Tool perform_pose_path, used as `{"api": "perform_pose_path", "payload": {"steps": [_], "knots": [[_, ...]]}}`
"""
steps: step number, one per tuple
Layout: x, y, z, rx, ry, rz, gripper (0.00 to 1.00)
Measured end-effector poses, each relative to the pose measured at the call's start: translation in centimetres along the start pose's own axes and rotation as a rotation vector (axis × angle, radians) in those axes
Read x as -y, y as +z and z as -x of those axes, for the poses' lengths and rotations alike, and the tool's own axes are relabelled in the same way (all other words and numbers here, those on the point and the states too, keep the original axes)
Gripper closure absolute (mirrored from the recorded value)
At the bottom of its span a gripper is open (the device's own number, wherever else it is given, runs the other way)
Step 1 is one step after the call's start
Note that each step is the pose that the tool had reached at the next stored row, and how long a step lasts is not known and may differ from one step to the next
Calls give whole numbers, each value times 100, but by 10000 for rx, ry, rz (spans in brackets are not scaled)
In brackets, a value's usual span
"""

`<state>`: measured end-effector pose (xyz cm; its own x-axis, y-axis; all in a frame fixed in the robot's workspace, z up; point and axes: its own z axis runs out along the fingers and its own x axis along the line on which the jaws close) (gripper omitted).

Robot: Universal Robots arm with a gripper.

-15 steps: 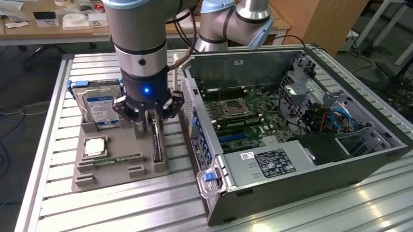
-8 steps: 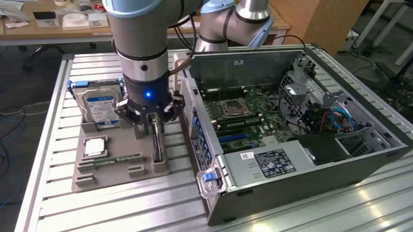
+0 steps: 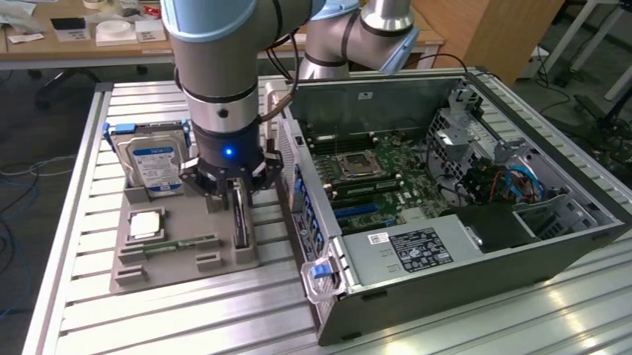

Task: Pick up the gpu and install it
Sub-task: 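Pick up the gpu and move the gpu toward the slot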

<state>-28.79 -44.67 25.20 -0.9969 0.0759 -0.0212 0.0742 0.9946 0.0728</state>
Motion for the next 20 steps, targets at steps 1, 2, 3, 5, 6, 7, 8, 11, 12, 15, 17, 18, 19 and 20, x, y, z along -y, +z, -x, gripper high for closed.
{"api": "perform_pose_path", "payload": {"steps": [1,2,3,5,6,7,8,11,12,15,17,18,19,20], "knots": [[-1,17,0,-1,-1,0,58],[-1,34,0,0,-1,0,58],[0,49,0,-1,-1,-1,58],[0,80,-1,0,0,0,58],[0,92,-1,0,0,-1,58],[0,101,-1,0,0,-1,58],[1,106,-2,-1,0,-1,58],[1,105,-2,-2,0,-2,58],[1,106,-2,-1,0,-2,58],[2,134,-2,1,1,8,58],[4,154,-3,0,1,7,58],[4,162,-3,-1,1,7,58],[5,163,-3,-2,0,6,58],[5,163,-3,-2,1,6,58]]}}
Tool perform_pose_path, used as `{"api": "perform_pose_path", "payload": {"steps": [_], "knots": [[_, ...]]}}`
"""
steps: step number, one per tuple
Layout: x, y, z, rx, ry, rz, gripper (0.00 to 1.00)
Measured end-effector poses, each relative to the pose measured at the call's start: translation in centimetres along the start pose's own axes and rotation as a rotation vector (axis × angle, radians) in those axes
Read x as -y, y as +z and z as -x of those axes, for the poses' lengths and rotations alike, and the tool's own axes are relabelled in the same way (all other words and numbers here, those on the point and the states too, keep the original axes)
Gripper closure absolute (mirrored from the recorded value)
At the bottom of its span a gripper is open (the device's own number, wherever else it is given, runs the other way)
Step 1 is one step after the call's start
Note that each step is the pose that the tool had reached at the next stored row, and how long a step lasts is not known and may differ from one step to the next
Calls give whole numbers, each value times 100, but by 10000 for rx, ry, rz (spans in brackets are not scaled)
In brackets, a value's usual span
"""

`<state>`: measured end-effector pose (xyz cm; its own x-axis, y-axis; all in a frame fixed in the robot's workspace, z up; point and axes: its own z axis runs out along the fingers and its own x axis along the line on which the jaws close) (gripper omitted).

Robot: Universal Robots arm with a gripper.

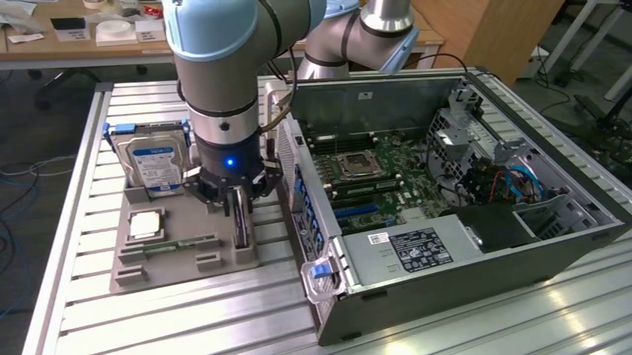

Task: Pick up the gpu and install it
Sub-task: 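Pick up the gpu and move the gpu toward the slot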

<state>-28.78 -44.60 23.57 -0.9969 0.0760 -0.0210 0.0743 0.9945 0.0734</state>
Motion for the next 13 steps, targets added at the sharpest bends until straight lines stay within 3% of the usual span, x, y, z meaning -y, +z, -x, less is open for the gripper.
{"api": "perform_pose_path", "payload": {"steps": [13], "knots": [[1,35,15,-10,0,-1,58]]}}
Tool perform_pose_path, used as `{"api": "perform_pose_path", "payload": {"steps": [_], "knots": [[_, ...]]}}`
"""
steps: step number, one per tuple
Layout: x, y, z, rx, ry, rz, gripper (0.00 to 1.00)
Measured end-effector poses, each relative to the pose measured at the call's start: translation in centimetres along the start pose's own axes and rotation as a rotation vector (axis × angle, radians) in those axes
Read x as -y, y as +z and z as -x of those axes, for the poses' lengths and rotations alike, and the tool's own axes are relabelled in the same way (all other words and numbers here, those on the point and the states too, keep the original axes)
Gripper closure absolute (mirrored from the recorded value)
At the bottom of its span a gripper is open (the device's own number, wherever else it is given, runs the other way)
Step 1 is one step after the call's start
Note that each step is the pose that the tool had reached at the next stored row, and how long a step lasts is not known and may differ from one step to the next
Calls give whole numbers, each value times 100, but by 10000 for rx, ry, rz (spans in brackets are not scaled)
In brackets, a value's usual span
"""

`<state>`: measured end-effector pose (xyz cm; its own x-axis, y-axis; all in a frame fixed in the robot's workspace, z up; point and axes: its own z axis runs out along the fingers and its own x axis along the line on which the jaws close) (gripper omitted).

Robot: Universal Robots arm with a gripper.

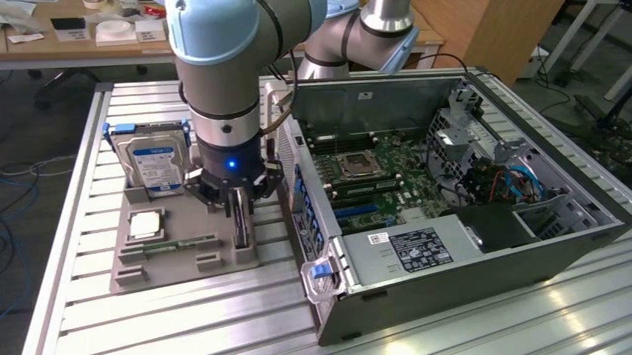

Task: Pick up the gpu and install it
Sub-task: 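Pick up the gpu and move the gpu toward the slot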

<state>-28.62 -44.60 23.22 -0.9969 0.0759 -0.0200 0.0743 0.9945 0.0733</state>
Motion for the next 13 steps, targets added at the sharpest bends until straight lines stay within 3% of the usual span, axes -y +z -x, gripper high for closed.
{"api": "perform_pose_path", "payload": {"steps": [13], "knots": [[1,23,5,-1,0,0,58]]}}
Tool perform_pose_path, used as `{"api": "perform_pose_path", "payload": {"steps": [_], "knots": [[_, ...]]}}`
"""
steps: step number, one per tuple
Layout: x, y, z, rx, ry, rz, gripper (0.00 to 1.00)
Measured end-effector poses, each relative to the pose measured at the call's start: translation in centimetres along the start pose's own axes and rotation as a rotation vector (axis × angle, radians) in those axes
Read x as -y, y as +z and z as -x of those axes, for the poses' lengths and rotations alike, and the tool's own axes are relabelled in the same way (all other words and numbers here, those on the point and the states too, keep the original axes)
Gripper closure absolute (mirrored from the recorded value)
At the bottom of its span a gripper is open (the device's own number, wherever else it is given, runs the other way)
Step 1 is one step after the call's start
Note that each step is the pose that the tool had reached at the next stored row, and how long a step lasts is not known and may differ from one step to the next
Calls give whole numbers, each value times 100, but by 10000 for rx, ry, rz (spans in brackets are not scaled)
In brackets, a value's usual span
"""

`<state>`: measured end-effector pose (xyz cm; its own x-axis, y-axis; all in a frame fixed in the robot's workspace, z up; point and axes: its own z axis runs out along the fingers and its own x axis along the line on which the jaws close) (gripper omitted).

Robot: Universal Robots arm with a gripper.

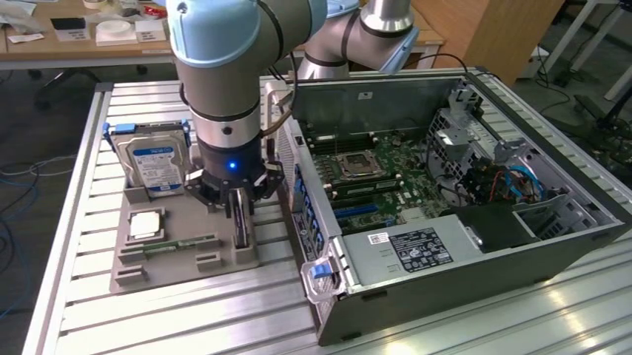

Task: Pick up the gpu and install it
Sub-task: 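Pick up the gpu and move the gpu toward the slot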

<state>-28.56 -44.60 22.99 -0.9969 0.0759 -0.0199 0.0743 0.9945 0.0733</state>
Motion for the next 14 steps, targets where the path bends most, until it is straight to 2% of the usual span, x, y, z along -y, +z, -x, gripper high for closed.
{"api": "perform_pose_path", "payload": {"steps": [8,14], "knots": [[-3,5,2,4,-2,5,58],[-44,8,-2,1,0,2,58]]}}
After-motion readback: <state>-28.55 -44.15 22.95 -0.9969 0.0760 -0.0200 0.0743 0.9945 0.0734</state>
